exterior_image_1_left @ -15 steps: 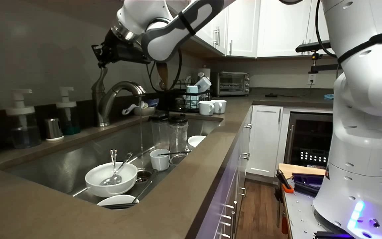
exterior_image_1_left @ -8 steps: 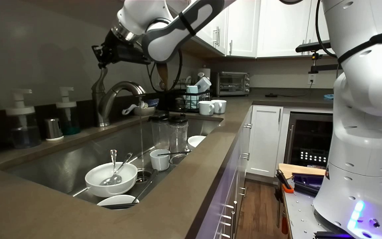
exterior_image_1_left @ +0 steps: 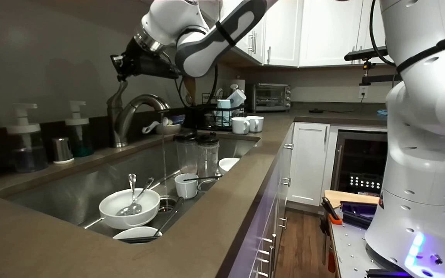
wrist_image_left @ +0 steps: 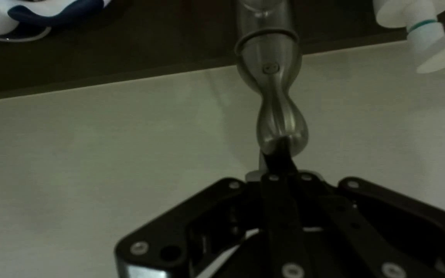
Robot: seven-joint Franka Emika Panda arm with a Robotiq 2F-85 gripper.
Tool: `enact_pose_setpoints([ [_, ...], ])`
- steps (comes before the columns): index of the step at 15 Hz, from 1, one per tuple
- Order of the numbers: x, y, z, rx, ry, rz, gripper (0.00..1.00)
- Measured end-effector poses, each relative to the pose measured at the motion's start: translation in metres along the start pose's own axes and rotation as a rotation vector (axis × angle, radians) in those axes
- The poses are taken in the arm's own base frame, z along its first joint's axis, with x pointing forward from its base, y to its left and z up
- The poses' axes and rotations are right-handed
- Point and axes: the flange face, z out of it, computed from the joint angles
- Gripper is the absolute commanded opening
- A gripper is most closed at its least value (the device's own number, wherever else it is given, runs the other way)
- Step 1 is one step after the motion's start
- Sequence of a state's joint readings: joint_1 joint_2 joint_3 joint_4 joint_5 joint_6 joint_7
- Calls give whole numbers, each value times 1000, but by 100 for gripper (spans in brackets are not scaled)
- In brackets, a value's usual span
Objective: Close the tap
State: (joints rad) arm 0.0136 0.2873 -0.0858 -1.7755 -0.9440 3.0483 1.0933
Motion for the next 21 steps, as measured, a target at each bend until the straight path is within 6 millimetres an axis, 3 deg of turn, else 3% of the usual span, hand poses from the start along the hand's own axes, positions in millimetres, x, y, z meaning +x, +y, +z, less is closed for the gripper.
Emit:
enact_pose_setpoints([
  [7,-13,4,-22,-18,48,18,0],
  [11,-33,-5,-40,-8,30,7,0],
  [21,-62,-21,-112,20,-35,91,0],
])
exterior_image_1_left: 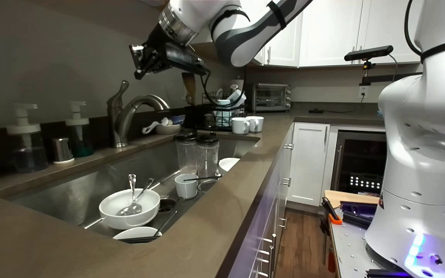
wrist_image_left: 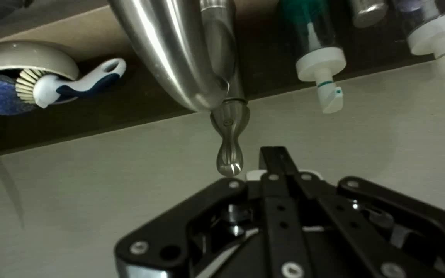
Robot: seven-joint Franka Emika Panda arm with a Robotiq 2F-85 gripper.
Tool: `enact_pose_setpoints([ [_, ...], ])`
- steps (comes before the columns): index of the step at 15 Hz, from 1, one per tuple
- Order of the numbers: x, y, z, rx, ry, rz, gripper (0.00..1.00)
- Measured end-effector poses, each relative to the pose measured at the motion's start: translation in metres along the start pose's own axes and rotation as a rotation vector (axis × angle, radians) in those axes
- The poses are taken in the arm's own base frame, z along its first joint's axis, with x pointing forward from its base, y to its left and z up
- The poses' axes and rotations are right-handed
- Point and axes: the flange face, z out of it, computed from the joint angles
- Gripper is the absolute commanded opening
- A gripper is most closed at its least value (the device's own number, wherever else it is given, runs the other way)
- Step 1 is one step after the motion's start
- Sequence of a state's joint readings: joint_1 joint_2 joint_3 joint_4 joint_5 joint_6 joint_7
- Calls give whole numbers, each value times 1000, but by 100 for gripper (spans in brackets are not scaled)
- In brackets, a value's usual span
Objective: Close the tap
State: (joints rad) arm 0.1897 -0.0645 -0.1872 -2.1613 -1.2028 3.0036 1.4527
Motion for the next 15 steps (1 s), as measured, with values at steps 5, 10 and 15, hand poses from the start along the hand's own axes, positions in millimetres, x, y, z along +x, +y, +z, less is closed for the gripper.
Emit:
enact_pose_setpoints([
  [5,-16,-12,-38,-9,-95,74,0],
  [10,-3,-20,-82,-16,-172,125,0],
  [15,17,-25,-117,24,-209,155,0],
])
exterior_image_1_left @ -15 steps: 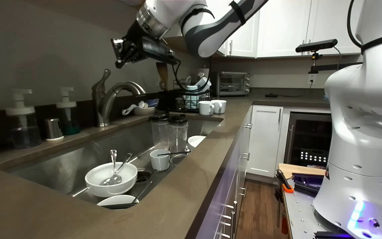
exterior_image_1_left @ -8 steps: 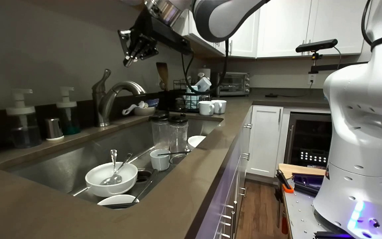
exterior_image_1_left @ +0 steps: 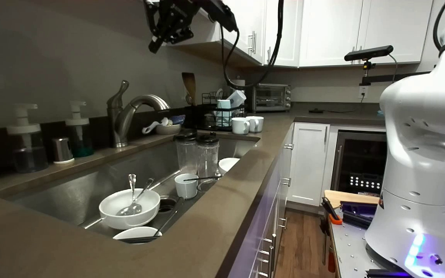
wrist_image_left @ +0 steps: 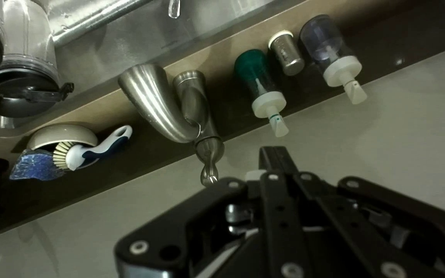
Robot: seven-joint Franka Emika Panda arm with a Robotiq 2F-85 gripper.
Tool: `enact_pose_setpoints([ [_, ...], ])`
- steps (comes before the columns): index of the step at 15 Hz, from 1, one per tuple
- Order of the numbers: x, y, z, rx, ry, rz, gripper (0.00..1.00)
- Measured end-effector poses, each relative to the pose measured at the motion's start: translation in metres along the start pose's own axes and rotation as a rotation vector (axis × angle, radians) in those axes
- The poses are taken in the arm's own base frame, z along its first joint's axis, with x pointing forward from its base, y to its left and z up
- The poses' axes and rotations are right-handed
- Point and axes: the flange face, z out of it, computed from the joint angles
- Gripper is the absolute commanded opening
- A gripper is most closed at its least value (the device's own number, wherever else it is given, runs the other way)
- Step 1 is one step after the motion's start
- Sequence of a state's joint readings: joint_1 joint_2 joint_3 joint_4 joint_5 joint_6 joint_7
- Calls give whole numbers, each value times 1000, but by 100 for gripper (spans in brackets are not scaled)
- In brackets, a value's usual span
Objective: Close the tap
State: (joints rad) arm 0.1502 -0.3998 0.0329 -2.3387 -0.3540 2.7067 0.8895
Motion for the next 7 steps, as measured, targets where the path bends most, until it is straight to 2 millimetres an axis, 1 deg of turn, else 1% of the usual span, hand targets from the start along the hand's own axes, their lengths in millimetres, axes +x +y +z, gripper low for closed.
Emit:
enact_pose_setpoints([
  [3,1,1,-12,-7,-35,10,0],
  [7,-2,4,-23,-43,-71,28,0],
])
